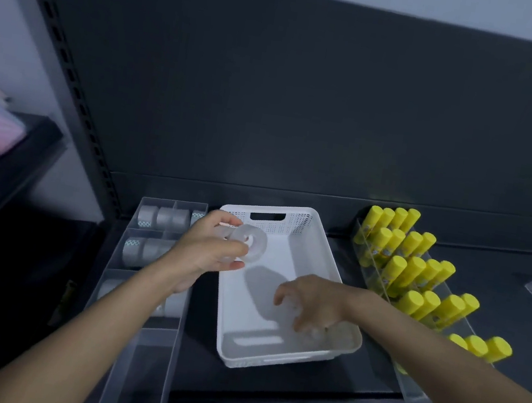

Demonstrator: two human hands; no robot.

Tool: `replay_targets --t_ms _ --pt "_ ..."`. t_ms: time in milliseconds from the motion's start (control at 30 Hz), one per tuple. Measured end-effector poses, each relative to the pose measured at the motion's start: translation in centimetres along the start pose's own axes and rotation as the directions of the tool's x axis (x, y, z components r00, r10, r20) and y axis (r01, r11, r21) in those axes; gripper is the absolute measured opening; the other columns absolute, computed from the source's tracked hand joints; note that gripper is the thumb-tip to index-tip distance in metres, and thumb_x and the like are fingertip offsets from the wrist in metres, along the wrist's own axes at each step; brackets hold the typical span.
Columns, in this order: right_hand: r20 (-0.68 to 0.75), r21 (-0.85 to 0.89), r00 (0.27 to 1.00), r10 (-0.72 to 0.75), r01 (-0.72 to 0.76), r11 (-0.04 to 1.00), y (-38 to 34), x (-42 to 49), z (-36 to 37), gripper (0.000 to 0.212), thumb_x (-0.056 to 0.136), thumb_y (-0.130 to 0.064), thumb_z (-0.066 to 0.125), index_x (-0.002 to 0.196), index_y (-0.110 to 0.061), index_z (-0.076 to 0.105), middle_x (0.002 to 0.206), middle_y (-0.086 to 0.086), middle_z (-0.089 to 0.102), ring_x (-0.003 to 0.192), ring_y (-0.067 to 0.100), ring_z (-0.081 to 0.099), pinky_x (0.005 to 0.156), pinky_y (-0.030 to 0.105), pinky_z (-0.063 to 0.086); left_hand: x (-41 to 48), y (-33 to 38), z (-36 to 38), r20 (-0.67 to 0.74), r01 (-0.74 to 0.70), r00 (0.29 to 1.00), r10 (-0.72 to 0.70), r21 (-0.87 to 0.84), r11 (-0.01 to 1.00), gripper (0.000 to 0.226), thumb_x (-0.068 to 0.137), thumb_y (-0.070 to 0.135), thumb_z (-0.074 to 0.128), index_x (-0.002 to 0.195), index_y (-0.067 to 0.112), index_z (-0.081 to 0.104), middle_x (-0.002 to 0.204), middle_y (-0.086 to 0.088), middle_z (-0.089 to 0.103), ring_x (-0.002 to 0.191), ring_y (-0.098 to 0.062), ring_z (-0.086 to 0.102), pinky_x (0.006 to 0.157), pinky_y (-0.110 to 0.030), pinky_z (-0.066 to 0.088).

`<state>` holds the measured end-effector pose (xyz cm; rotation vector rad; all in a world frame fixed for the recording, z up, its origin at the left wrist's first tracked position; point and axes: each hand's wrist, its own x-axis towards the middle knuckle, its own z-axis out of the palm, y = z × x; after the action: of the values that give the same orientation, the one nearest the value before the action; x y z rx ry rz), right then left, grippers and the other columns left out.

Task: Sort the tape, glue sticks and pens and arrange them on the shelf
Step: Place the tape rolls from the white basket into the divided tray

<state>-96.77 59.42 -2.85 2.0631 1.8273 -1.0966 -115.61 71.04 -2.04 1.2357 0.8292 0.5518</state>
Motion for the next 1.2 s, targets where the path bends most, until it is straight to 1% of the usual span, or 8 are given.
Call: replay_targets --t_ms 133,300,433,600,667,900,1100,1200 --pt "-0.239 0.088 0.97 -0.053 0.076 0.993 -0.4 1.6 -0.4 0.038 0.076 -0.008 0.062 0.111 -0.024 0.06 0.097 -0.002 0.055 0.066 0.003 0.056 0.055 0.01 0.047 -0.6 0.2 -1.1 0.017 -0.011 1.0 0.012 -0.073 0.997 0.034 0.072 0.001 0.073 0.098 0.023 0.072 0.096 0.002 0.071 0.079 -0.015 0.07 0.069 -0.033 0.058" --pt "-0.646 0.047 0.764 -0.014 0.058 0.997 -1.8 3.8 -0.5 0.046 0.084 -0.005 0.051 0.127 -0.022 0.054 0.113 0.01 0.054 0.1 0.027 0.056 0.082 0.028 0.046 -1.1 -0.1 -1.9 0.018 0.014 1.0 -0.012 -0.129 0.992 0.027 0.076 0.003 0.075 0.102 0.012 0.07 0.101 -0.003 0.069 0.089 -0.018 0.068 0.071 -0.034 0.056" --pt "-0.624 -0.095 0.766 -0.153 0.12 0.988 -2.8 4.9 1.6 0.045 0.091 -0.008 0.047 0.134 -0.023 0.05 0.117 0.012 0.055 0.108 0.029 0.052 0.09 0.031 0.042 -1.2 -0.3 -2.2 -0.005 0.042 0.999 -0.043 -0.203 0.978 0.027 0.081 0.001 0.071 0.107 0.007 0.067 0.103 -0.008 0.067 0.088 -0.022 0.066 0.07 -0.035 0.056" --pt "-0.742 0.254 0.671 0.019 0.254 0.933 -2.9 4.2 1.4 0.043 0.089 -0.019 0.062 0.131 -0.022 0.054 0.097 0.003 0.067 0.082 0.021 0.062 0.072 0.015 0.037 -1.3 -0.6 -3.0 0.002 0.055 0.998 -0.056 -0.264 0.963 0.029 0.079 0.003 0.073 0.108 0.008 0.067 0.108 -0.01 0.067 0.087 -0.022 0.067 0.072 -0.036 0.056" --pt "-0.759 0.323 0.64 0.121 0.21 0.923 -2.2 3.8 0.4 0.051 0.085 -0.02 0.067 0.134 -0.021 0.051 0.094 -0.001 0.061 0.086 0.016 0.058 0.068 0.012 0.032 -1.3 -0.7 -3.2 0.001 0.056 0.998 -0.057 -0.268 0.962 0.029 0.079 0.004 0.073 0.107 0.008 0.068 0.107 -0.009 0.067 0.084 -0.019 0.069 0.072 -0.035 0.055" --pt "-0.594 0.108 0.802 0.06 0.006 0.994 -2.0 3.8 1.6 0.04 0.08 -0.025 0.07 0.115 -0.014 0.054 0.12 0.006 0.044 0.103 0.028 0.052 0.088 0.028 0.041 -1.8 -0.7 -3.4 0.005 0.062 0.998 -0.063 -0.293 0.954 0.032 0.079 0.003 0.073 0.111 0.007 0.066 0.112 -0.012 0.066 0.087 -0.022 0.068 0.071 -0.036 0.056" --pt "-0.549 0.155 0.832 0.081 0.006 0.988 -2.3 4.0 2.0 0.056 0.078 -0.018 0.072 0.125 -0.019 0.04 0.12 0.006 0.038 0.076 0.021 0.057 0.081 0.033 0.049 -2.2 -0.9 -3.8 0.038 0.085 0.996 -0.076 -0.347 0.934 0.03 0.071 0.004 0.076 0.1 0.011 0.072 0.098 -0.009 0.07 0.079 -0.021 0.069 0.069 -0.036 0.057" --pt "-0.552 0.122 0.831 0.066 0.002 0.993 -2.1 4.0 1.9 0.059 0.075 -0.027 0.074 0.122 -0.021 0.041 0.119 0.003 0.04 0.09 0.022 0.053 0.082 0.032 0.045 -2.4 -0.9 -3.8 0.088 0.111 0.993 -0.083 -0.383 0.917 0.041 0.066 0.006 0.08 0.105 0.013 0.072 0.101 -0.01 0.07 0.082 -0.024 0.069 0.07 -0.036 0.056"
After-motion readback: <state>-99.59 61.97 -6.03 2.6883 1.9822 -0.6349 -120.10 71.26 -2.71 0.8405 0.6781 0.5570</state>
